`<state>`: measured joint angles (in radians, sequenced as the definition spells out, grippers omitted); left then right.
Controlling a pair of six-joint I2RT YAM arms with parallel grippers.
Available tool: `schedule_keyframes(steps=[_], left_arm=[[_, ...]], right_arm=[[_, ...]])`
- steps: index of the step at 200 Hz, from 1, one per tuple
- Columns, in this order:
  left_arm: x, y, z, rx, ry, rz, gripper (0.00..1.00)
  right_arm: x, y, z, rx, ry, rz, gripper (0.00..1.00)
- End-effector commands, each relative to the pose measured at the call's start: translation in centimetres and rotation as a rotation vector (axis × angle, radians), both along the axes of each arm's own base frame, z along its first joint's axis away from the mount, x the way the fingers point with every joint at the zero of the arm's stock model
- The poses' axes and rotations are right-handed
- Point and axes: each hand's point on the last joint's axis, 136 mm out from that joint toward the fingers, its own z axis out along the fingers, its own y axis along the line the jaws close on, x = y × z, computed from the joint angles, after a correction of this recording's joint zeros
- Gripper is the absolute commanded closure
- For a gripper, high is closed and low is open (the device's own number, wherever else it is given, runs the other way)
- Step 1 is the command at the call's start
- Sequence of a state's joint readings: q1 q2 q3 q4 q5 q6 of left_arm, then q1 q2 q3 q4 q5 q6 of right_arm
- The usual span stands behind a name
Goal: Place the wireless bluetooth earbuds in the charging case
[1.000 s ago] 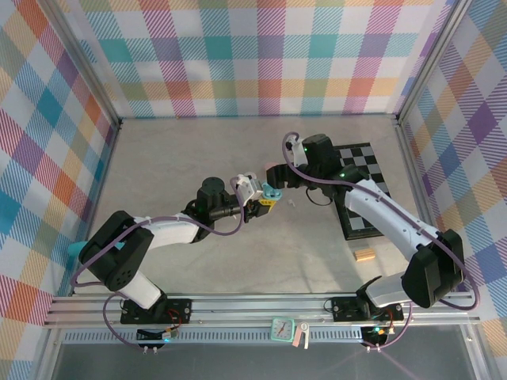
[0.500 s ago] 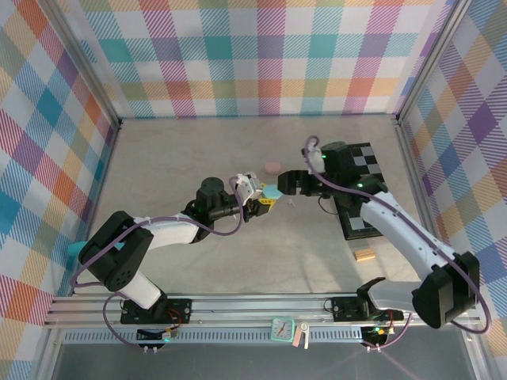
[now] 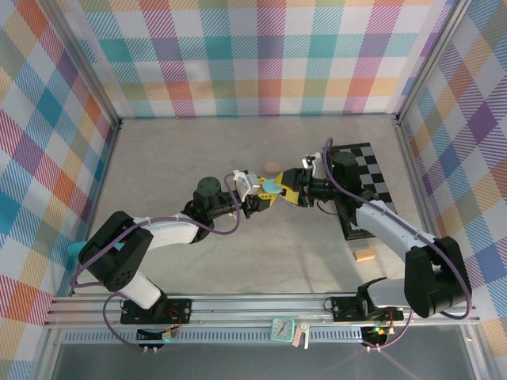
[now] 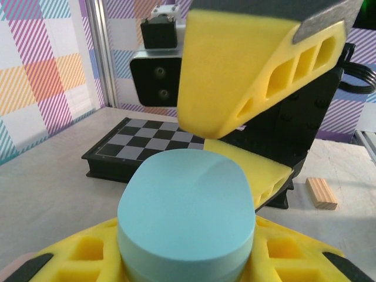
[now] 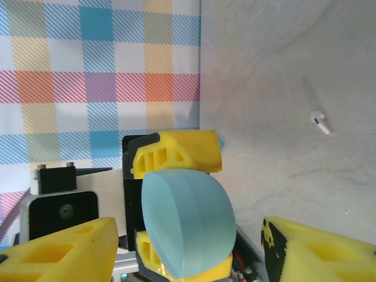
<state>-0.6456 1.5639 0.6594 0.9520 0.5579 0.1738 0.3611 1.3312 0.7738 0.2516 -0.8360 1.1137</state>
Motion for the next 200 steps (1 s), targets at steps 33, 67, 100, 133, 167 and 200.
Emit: schedule_keyframes(steps=[33,67,100,133,167,200], left_arm=[[-0.8,-0.5,3.6,-0.078,-0.070,-0.039,0.74],[-0.8,-0.5,3.7,-0.080,-0.064,-0.043,0.73],[-0.6,-0.5,3.3,-0.074,-0.057,-0.033,0.70],[-0.5,-0.3,2.7,-0.064,-0.046,-0.020,0.39],[-0.3,0.5,1.8,-0.032,-0.028,0.025,0.02],[0.0,1.7,-0.3,0.027,0.029,0.084,0.00]], right_arm=[[0.1,1.0,1.7,0.105,-0.002,0.050,0.54],[0.3,1.0,1.3,0.109,0.007,0.046,0.67],[0.6,0.9,1.2,0.105,-0.003,0.031,0.81],[1.2,0.3,0.3,0.064,-0.008,-0.018,0.84],[2.9,-1.8,-2.0,-0.049,-0.026,-0.102,0.84],[6.4,-5.2,-5.4,-0.301,-0.085,-0.227,0.84]])
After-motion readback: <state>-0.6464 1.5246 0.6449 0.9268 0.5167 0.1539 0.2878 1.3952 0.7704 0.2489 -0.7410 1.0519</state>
